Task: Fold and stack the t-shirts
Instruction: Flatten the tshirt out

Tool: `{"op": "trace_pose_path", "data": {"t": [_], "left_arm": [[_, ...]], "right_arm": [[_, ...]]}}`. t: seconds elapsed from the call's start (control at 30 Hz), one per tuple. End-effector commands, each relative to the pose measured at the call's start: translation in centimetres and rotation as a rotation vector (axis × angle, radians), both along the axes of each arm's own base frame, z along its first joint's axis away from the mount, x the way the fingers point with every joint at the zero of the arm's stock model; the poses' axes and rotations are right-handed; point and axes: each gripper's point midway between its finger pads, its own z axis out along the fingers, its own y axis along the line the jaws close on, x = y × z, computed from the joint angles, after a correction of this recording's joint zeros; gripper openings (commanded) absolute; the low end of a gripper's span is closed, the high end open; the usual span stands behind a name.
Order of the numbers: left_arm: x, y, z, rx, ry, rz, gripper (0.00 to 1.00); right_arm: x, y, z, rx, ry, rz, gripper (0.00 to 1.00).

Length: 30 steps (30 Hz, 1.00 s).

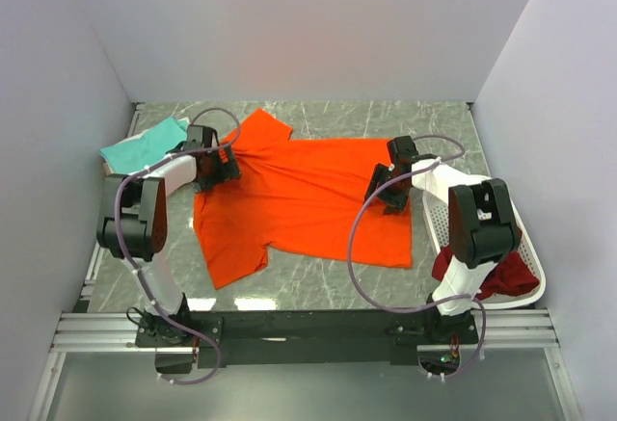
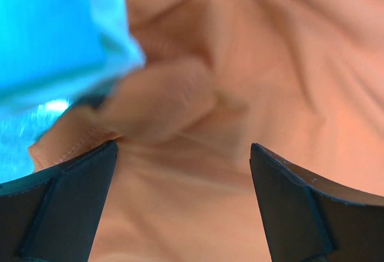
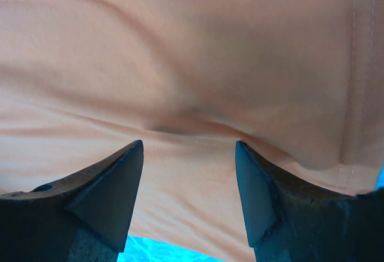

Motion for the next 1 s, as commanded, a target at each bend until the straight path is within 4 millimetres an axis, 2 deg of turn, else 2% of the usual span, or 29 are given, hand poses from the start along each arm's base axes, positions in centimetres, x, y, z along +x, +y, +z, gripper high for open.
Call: {"op": "trace_pose_path", "data": {"t": [0.0,0.03,0.17,0.27,0.37,0.47,0.5,0.57,0.6,0.67,0.7,0.73,0.77,0.8,0.87,0.9,0.97], "left_arm": [[2.2,0.0,-0.1,0.008,-0.019,-0.01,0.99],[2.4,-0.1,-0.9,0.01,0.0,-0.012,0.99],[4.2,-0.2,-1.0,0.015,0.0,-0.018,0.99],[5.3,-0.4,-0.8,0.015,-0.009,-0.023,0.99],[6.2,-0.6,0.3,0.004,-0.039,-0.028,0.99],[7.3,-1.3,3.3,-0.016,-0.106,-0.033,0.99],[7.6,-1.5,5.0,-0.022,-0.141,-0.035,0.99],[7.5,-1.9,6.6,-0.022,-0.164,-0.04,0.99],[7.3,-2.1,8.1,-0.024,-0.193,-0.041,0.99],[6.6,-2.1,9.3,-0.02,-0.214,-0.034,0.99],[5.4,-2.1,8.8,-0.021,-0.194,-0.025,0.99],[4.5,-2.3,10.4,-0.031,-0.224,-0.027,0.99],[3.7,-1.9,10.4,-0.009,-0.226,-0.006,0.99],[1.6,-1.6,10.2,-0.005,-0.213,0.013,0.99],[-0.5,-0.7,9.8,0.021,-0.203,0.058,0.99],[-2.8,-0.4,9.2,0.017,-0.19,0.086,0.98],[-5.2,0.5,8.4,0.032,-0.171,0.142,0.96]], "right_arm": [[0.3,-1.7,-1.2,-0.082,0.038,0.001,0.7],[0.5,-1.6,-1.1,-0.079,0.037,0.0,0.7],[1.3,-1.4,-0.5,-0.067,0.029,-0.002,0.7],[1.6,-1.1,0.0,-0.058,0.019,0.003,0.7],[1.8,-1.0,0.6,-0.057,0.014,0.008,0.7],[2.0,-0.9,1.6,-0.05,-0.002,0.014,0.7],[2.0,-0.7,1.8,-0.045,-0.003,0.017,0.7],[2.4,-0.5,2.7,-0.038,-0.025,0.021,0.7],[2.4,-0.5,2.9,-0.036,-0.024,0.022,0.7],[2.7,-0.2,3.9,-0.027,-0.049,0.031,0.7],[2.8,-0.1,4.3,-0.024,-0.056,0.033,0.7],[2.9,0.1,4.5,-0.019,-0.062,0.039,0.7],[3.0,0.2,5.0,-0.015,-0.071,0.04,0.7],[3.0,0.2,5.1,-0.011,-0.073,0.04,0.69],[3.1,0.5,5.6,0.001,-0.086,0.042,0.69],[3.1,0.6,5.7,0.003,-0.092,0.042,0.7],[3.0,0.8,6.0,0.011,-0.096,0.045,0.7]]}}
